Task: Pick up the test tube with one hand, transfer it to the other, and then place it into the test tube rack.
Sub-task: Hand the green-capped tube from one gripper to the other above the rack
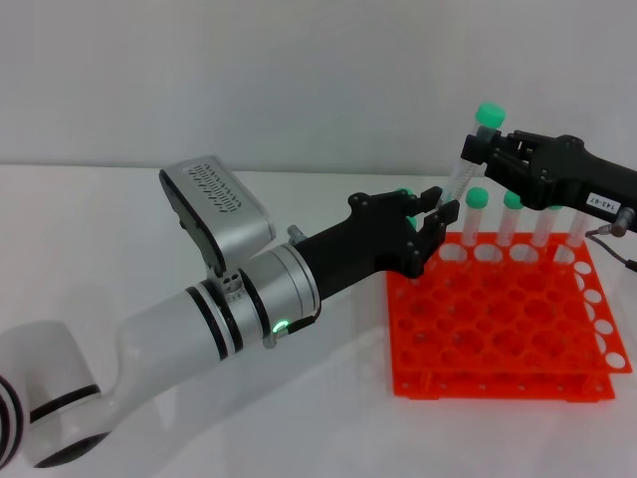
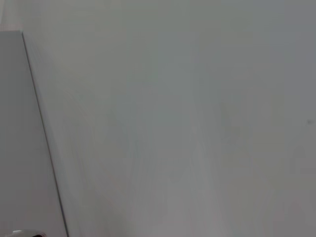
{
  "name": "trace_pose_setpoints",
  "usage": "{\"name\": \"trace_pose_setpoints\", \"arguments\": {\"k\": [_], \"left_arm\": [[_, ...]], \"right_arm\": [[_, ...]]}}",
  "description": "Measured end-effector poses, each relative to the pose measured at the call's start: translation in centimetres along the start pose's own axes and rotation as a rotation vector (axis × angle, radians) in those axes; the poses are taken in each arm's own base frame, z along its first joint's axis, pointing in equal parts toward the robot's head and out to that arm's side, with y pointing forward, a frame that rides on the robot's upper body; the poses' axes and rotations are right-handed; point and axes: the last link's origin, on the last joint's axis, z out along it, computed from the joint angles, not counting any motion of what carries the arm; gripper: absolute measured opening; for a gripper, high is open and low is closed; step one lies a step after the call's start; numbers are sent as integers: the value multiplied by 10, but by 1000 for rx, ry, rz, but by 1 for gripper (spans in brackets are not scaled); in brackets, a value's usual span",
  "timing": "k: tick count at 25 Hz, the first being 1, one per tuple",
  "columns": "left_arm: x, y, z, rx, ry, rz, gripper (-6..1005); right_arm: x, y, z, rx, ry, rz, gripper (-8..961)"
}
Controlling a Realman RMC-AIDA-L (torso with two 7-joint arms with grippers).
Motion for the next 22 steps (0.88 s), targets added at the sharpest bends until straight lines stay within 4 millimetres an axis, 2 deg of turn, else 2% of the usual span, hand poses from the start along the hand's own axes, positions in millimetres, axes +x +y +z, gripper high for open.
{"name": "trace_pose_setpoints", "arguments": {"k": [11,17,22], "left_arm": [[-5,-3,-2,20,-23,-5,165],[-9,0,6,35,-66,-3,164],[-11,0,3,68,-53,25,315]], "right_arm": [[-1,-1,0,4,-8,-1,206],[-3,0,1,0,-11,-12,205],[-5,-3,0,18,-30,-22,206]]}}
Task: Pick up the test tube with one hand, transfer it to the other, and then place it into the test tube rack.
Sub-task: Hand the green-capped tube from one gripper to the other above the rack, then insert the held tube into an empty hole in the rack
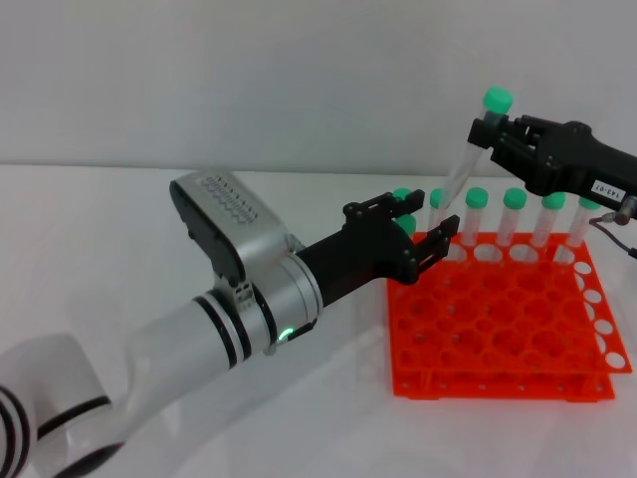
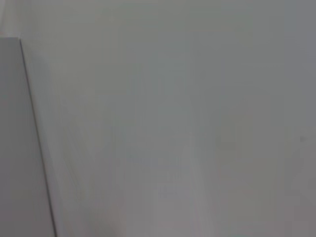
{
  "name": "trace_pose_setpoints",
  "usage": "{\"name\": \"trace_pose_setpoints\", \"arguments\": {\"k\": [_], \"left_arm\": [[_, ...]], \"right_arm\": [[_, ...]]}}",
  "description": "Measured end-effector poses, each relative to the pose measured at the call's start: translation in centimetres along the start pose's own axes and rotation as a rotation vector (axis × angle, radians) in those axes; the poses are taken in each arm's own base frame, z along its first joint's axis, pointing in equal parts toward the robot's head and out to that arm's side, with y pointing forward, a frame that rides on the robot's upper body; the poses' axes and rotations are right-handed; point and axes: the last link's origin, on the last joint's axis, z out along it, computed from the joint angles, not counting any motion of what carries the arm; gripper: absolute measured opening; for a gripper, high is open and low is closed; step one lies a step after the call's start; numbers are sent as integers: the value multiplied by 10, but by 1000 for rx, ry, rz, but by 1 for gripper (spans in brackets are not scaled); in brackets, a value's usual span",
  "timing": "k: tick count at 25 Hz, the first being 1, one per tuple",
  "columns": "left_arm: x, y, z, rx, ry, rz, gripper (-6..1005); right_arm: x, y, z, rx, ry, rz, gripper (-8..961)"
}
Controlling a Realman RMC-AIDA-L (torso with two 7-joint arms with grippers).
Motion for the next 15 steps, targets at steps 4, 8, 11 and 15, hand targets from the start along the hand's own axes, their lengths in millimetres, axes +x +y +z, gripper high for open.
{"name": "trace_pose_setpoints", "arguments": {"k": [4,8,11,15], "left_arm": [[-6,3,-10,60,37,41,487],[-15,3,-32,180,81,56,670],[-21,0,-55,277,124,29,804],[-28,-8,-90,397,188,-11,832]], "right_arm": [[0,-3,0,28,-13,-13,207],[3,-4,3,56,-9,-30,207],[9,-4,7,78,-1,-48,208],[12,-4,13,98,11,-68,209]]}}
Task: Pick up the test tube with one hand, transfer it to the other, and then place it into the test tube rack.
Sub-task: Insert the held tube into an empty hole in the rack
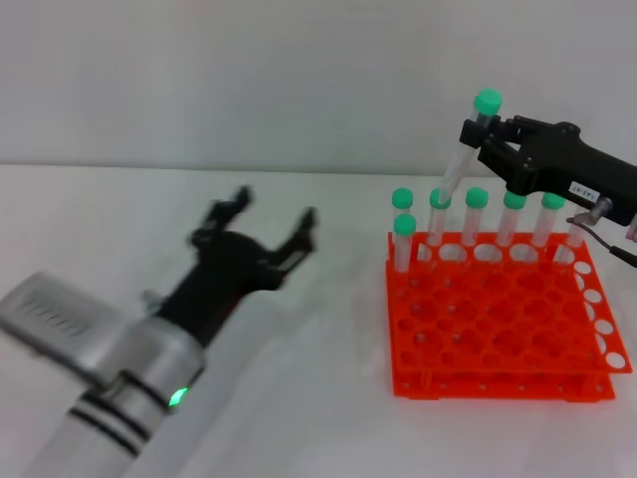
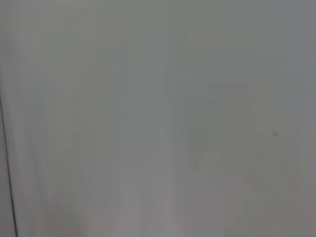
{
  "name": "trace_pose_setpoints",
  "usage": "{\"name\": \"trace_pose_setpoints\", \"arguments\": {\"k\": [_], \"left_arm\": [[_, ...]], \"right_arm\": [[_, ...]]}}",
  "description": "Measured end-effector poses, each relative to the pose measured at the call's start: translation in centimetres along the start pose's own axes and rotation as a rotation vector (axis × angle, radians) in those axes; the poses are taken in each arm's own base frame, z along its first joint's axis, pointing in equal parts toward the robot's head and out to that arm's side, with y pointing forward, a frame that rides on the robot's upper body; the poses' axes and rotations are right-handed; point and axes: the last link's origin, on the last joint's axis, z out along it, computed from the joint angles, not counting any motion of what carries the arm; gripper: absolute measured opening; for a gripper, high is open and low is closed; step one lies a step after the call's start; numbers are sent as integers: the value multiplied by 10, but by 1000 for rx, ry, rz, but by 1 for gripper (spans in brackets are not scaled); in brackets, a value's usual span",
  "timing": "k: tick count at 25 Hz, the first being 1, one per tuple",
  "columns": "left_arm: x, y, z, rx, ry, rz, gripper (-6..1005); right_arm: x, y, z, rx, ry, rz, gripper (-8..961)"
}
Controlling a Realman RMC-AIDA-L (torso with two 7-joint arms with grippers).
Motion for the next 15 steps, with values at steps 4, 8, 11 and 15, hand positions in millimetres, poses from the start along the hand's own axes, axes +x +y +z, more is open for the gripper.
{"name": "trace_pose_setpoints", "arguments": {"k": [4,8,11,15], "left_arm": [[-2,-26,-37,166,41,-36,860],[-11,-45,-64,283,15,-44,881],[-14,-52,-73,331,5,-48,881],[-13,-55,-71,337,6,-47,881]], "right_arm": [[3,4,2,-12,12,-10,210],[7,7,2,-26,33,-13,210],[9,7,2,-27,39,-14,211],[13,7,3,-23,68,-25,212]]}}
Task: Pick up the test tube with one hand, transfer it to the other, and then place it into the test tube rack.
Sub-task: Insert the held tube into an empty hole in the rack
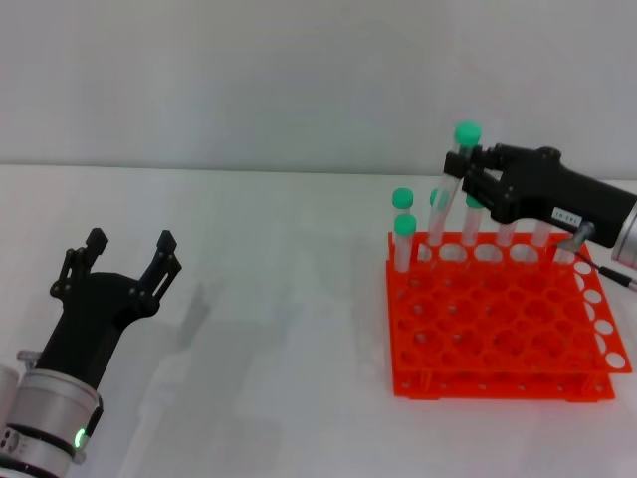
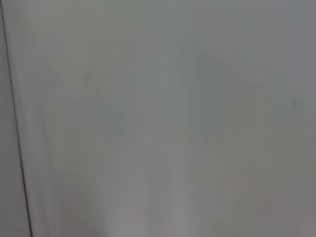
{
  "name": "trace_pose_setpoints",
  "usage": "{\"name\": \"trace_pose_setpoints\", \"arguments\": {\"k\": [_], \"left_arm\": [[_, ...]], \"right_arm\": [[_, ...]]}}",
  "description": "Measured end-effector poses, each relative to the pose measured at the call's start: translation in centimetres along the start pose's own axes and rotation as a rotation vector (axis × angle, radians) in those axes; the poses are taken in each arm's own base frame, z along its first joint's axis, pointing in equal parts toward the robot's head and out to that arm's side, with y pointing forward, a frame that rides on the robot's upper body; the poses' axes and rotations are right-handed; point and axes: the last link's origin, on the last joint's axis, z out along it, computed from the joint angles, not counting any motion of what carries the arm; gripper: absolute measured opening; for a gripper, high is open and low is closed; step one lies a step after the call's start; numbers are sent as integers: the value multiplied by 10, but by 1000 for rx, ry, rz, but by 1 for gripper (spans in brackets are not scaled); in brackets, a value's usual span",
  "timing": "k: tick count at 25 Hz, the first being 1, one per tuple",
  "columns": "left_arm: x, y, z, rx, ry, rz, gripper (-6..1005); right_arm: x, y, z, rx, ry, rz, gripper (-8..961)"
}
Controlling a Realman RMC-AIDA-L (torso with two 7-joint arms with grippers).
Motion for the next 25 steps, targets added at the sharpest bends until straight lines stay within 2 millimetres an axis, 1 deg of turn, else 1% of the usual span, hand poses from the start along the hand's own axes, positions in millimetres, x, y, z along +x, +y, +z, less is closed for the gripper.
{"name": "trace_pose_setpoints", "arguments": {"k": [9,25], "left_arm": [[3,2,12,-18,0,5,881],[5,-1,15,-1,11,-5,881]], "right_arm": [[13,5,8,6,70,-15,214],[25,5,11,32,139,-43,217]]}}
